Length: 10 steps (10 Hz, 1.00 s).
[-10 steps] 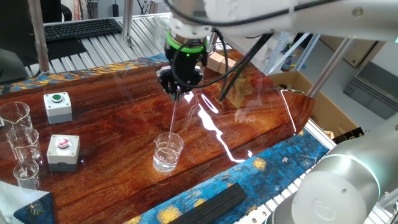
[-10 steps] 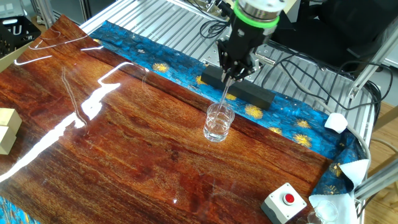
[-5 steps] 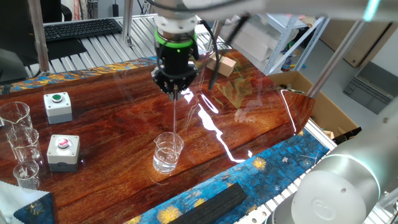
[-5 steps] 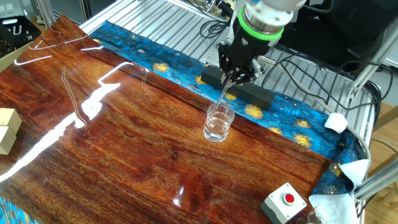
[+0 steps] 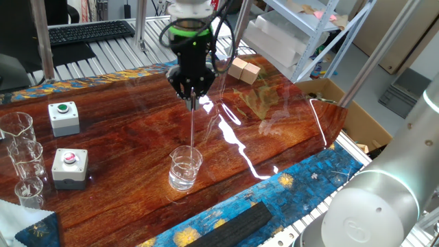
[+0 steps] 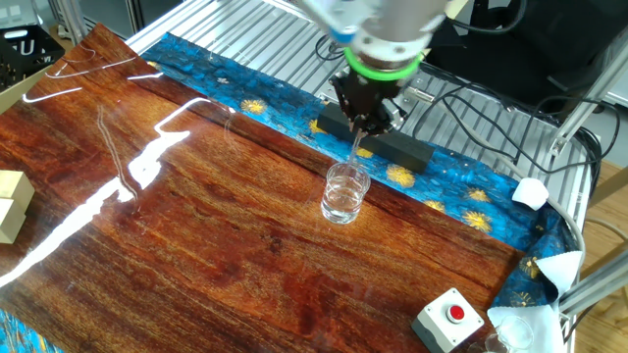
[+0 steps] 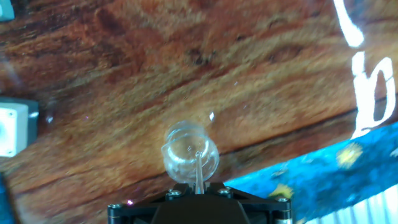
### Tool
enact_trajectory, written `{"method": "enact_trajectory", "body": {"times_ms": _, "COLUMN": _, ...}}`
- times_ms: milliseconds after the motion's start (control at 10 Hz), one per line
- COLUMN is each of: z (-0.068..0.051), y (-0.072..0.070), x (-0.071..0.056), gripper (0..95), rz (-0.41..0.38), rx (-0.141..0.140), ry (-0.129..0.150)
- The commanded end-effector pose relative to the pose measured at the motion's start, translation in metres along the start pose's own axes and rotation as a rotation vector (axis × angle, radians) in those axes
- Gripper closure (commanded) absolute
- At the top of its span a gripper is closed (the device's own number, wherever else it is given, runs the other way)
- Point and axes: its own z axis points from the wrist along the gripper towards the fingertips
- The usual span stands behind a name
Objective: Stir the beaker with a glass rod
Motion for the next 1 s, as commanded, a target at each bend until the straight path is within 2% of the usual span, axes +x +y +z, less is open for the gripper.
{"method": "enact_trajectory", "body": {"times_ms": 100, "z": 0.0005, "y": -0.0001, "x": 0.0012, "gripper": 95.0, "rz": 0.067, "rx": -0.100, "ry": -0.057}}
{"method": "enact_trajectory", "body": {"times_ms": 300, "z": 0.0003, "y": -0.0001, "x": 0.0011, "gripper": 95.0, "rz": 0.082, "rx": -0.104, "ry": -0.114}}
{"method": "enact_trajectory", "body": {"times_ms": 400, "z": 0.0000, "y": -0.0002, "x": 0.0008, "gripper": 95.0, "rz": 0.073, "rx": -0.071, "ry": -0.169}}
{"method": "enact_trajectory", "body": {"times_ms": 500, "z": -0.0001, "y": -0.0002, "x": 0.0008, "gripper": 95.0, "rz": 0.055, "rx": -0.024, "ry": -0.230}}
{"method": "enact_trajectory", "body": {"times_ms": 600, "z": -0.0001, "y": -0.0002, "x": 0.0008, "gripper": 95.0, "rz": 0.047, "rx": -0.012, "ry": -0.251}}
{"method": "enact_trajectory", "body": {"times_ms": 700, "z": -0.0001, "y": -0.0002, "x": 0.0008, "gripper": 95.0, "rz": 0.011, "rx": 0.038, "ry": -0.282}}
{"method": "enact_trajectory", "body": {"times_ms": 800, "z": -0.0001, "y": -0.0002, "x": 0.0008, "gripper": 95.0, "rz": -0.014, "rx": 0.084, "ry": -0.291}}
{"method": "enact_trajectory", "body": {"times_ms": 900, "z": 0.0000, "y": -0.0002, "x": 0.0009, "gripper": 95.0, "rz": -0.029, "rx": 0.118, "ry": -0.296}}
{"method": "enact_trajectory", "body": {"times_ms": 1000, "z": 0.0000, "y": -0.0002, "x": 0.0009, "gripper": 95.0, "rz": -0.043, "rx": 0.136, "ry": -0.285}}
